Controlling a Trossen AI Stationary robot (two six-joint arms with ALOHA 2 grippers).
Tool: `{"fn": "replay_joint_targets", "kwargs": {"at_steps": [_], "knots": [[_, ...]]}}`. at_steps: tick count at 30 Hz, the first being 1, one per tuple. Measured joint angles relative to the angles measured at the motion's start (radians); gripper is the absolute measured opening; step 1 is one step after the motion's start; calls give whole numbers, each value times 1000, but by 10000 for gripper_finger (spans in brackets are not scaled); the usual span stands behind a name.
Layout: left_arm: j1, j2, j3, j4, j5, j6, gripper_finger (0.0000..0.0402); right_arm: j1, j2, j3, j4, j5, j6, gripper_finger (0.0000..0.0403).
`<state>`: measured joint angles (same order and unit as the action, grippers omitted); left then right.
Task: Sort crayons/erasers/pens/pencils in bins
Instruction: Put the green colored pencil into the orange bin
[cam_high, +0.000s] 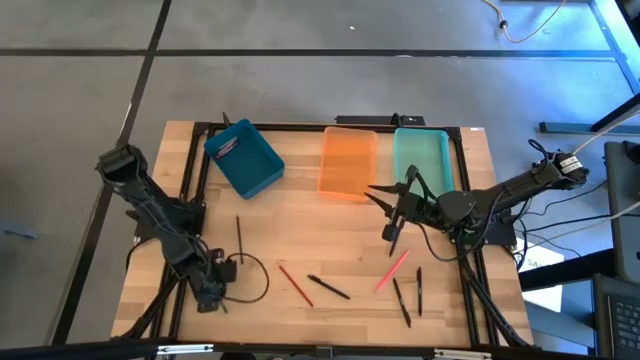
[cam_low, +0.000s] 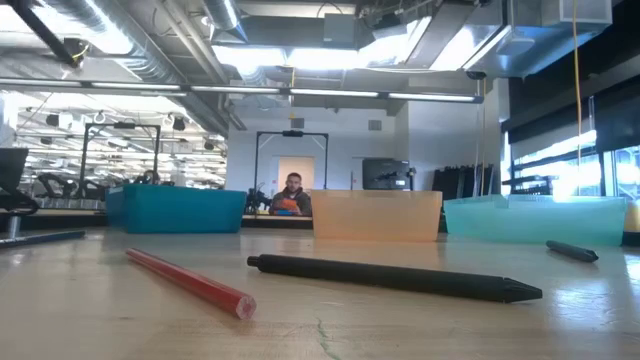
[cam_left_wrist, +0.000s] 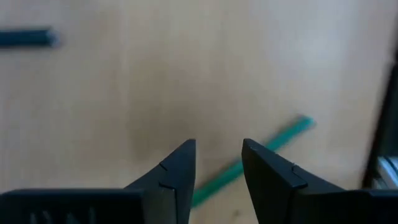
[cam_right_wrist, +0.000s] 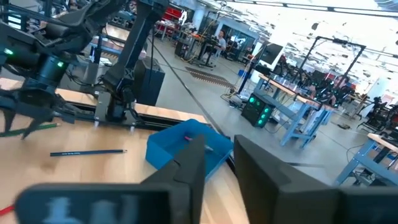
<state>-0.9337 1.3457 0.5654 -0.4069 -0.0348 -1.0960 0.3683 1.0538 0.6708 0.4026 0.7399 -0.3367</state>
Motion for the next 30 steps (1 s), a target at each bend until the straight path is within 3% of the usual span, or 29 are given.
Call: {"fn": "replay_joint_targets", "kwargs": {"at_steps": [4,9,17,30], "knots": [[8,0,85,-98,-32,102,124,0,0,0,0,0,16,126],[-39,0,159,-258,11,243,124,0,0,0,-1,0,16,149],[-122,43,138,-267,-15,288,124,0,0,0,-2,0,16,156],[-130,185,136,-272,-17,321,121,0,0,0,-2,1,15,156]]}}
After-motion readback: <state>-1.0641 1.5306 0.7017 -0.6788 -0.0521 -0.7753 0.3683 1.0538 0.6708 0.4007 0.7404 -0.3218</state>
